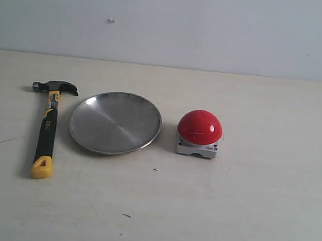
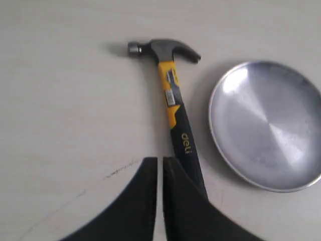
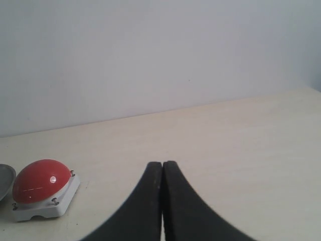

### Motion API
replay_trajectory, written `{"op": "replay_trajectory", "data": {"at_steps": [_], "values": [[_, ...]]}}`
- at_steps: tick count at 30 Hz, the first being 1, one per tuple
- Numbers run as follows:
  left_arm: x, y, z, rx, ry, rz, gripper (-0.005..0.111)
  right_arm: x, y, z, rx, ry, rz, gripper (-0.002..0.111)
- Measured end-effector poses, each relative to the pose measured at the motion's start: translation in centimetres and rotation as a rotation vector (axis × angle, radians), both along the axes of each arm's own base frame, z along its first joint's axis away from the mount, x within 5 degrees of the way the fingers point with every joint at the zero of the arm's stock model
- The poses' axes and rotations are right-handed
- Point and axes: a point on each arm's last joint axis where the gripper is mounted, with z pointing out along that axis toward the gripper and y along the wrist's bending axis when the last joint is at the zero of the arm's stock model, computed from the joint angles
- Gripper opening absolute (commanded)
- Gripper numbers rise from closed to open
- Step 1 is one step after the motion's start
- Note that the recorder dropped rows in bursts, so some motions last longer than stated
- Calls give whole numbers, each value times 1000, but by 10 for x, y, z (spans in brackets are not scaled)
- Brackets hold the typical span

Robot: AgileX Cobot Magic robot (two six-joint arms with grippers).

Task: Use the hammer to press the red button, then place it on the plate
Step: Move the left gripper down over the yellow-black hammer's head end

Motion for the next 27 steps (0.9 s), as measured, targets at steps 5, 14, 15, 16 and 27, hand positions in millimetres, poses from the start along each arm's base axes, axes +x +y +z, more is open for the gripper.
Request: {"op": "replay_trajectory", "data": {"at_steps": [5,14,15,16,27], "values": [[40,-2,-46,-15,227,3,46,0,0,0,0,0,0,0],[96,-4,-87,-31,333,31,49,0,0,0,0,0,0,0],[103,-4,-89,-31,344,45,49,0,0,0,0,0,0,0],[108,-3,-90,-29,352,57,49,0,0,0,0,0,0,0],[145,-12,-107,47,421,67,49,0,0,0,0,0,0,0]]}}
